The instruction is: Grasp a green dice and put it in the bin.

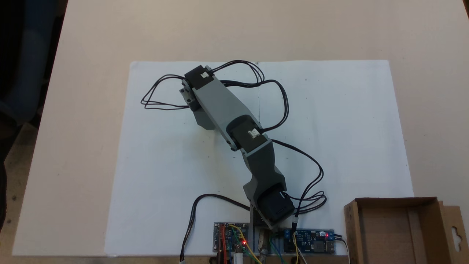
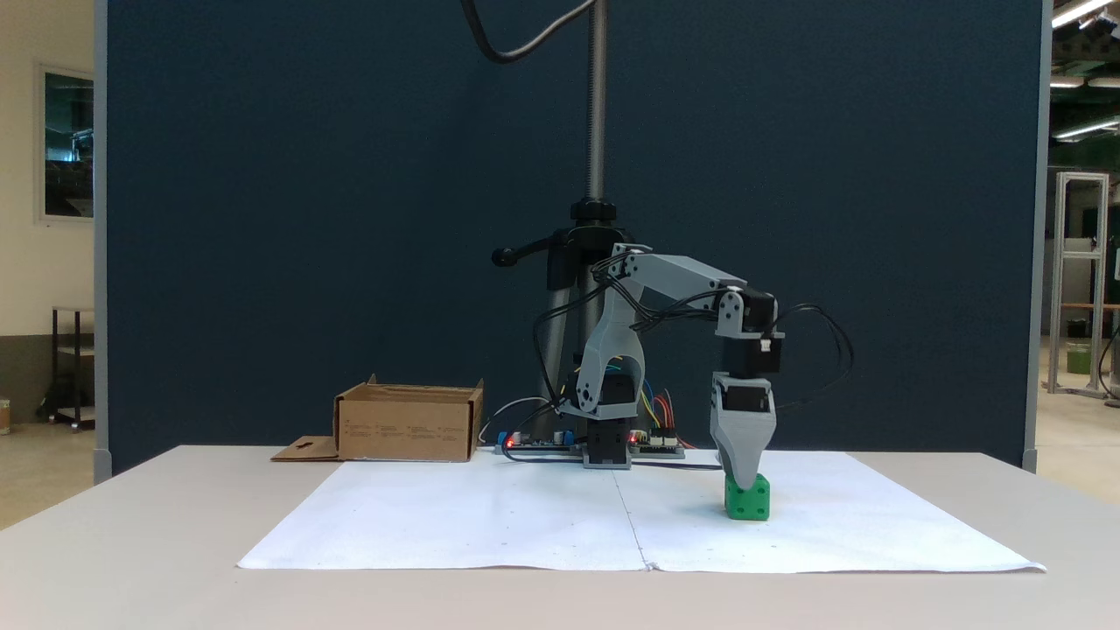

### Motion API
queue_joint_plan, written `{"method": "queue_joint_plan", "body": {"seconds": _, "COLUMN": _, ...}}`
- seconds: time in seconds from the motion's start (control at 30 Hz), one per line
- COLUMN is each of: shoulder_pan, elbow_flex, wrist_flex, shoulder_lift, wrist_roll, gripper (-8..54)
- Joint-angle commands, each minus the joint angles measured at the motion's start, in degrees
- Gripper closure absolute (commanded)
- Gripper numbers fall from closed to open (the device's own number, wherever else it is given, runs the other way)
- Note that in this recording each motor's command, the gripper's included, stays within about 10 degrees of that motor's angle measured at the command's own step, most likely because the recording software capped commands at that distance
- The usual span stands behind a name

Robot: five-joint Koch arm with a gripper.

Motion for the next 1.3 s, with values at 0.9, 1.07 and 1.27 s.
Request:
{"method": "queue_joint_plan", "body": {"seconds": 0.9, "shoulder_pan": -0.88, "elbow_flex": -0.7, "wrist_flex": -5.1, "shoulder_lift": -2.55, "wrist_roll": 8.79, "gripper": 3.3}}
{"method": "queue_joint_plan", "body": {"seconds": 1.07, "shoulder_pan": -0.88, "elbow_flex": -0.7, "wrist_flex": -5.45, "shoulder_lift": -3.16, "wrist_roll": 8.79, "gripper": 3.3}}
{"method": "queue_joint_plan", "body": {"seconds": 1.27, "shoulder_pan": -0.88, "elbow_flex": -0.7, "wrist_flex": -5.62, "shoulder_lift": -3.87, "wrist_roll": 8.79, "gripper": 3.3}}
